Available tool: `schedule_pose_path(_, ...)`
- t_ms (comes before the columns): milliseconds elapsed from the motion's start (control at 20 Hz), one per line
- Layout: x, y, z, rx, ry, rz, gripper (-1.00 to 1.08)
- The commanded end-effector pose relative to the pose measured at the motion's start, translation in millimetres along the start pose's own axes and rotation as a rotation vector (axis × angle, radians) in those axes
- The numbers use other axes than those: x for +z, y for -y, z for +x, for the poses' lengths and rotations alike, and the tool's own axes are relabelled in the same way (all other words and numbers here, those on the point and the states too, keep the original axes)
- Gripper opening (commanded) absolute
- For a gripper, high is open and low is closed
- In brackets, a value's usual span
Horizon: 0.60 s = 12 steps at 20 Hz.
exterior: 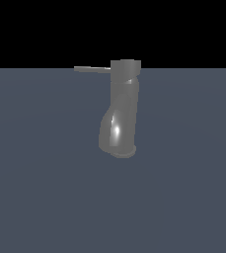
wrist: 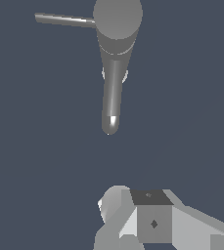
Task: Turn on the faucet by rotating a designated handle.
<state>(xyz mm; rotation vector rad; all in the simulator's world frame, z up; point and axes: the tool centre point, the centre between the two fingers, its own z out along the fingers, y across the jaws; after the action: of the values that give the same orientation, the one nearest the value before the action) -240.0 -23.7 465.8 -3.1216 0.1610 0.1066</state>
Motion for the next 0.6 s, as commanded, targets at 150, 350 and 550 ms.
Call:
schedule_pose_path(150, 1, 2, 10, 0.051, -0.002, -0.004, -1.00)
schedule_pose_path(350, 2, 5, 21, 0.111, -0.005, -0.007, -1.00)
schedule_pose_path(550, 4, 9, 35, 0.188, -0.009, -0.012, -1.00)
